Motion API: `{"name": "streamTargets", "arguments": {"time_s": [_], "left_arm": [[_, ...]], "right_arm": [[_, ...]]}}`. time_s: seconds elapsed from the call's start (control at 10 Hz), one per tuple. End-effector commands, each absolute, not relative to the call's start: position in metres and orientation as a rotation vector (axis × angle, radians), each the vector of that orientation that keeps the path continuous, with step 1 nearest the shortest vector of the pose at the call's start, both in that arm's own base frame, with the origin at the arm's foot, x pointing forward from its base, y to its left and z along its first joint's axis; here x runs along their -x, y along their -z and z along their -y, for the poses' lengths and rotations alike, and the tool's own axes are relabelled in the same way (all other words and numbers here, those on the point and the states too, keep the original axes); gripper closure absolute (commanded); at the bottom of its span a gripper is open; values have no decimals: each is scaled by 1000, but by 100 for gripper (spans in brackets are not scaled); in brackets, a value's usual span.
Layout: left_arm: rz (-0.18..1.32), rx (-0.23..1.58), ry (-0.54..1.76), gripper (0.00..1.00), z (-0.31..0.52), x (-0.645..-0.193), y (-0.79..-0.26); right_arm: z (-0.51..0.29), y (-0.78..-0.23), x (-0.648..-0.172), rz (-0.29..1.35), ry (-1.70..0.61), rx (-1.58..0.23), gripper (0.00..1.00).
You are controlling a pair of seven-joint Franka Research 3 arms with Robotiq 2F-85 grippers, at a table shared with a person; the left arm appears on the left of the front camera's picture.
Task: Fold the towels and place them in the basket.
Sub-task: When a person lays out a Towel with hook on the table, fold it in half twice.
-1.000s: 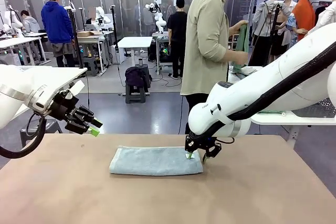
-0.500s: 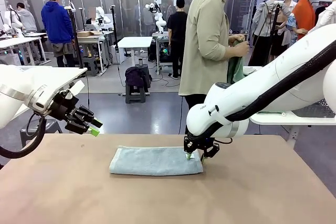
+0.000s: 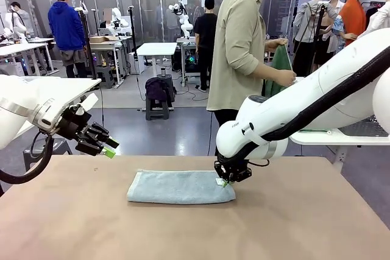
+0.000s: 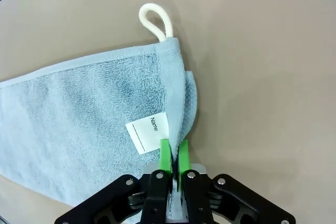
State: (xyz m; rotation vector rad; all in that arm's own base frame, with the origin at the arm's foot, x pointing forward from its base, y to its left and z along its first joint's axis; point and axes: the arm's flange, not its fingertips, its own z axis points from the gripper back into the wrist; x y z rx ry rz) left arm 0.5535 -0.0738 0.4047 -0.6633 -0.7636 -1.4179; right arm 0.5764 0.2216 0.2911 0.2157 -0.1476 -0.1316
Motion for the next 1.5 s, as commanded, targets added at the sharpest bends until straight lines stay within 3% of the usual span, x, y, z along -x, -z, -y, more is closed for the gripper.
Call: {"name": "streamTargets", "arguments": {"time_s": [0.0,0.8,1.4], "left_arm": [[751,657,1413,40,74,-553,-407],[751,657,1413,40,74,-553,-407],[751,657,1413,40,74,-553,-407]], "right_arm": [[-227,-289,-581,141,167,-181,100],[-193,-327,-575,159,55,-106,100],[-292,-404,-570,210,-16,57,100]]}}
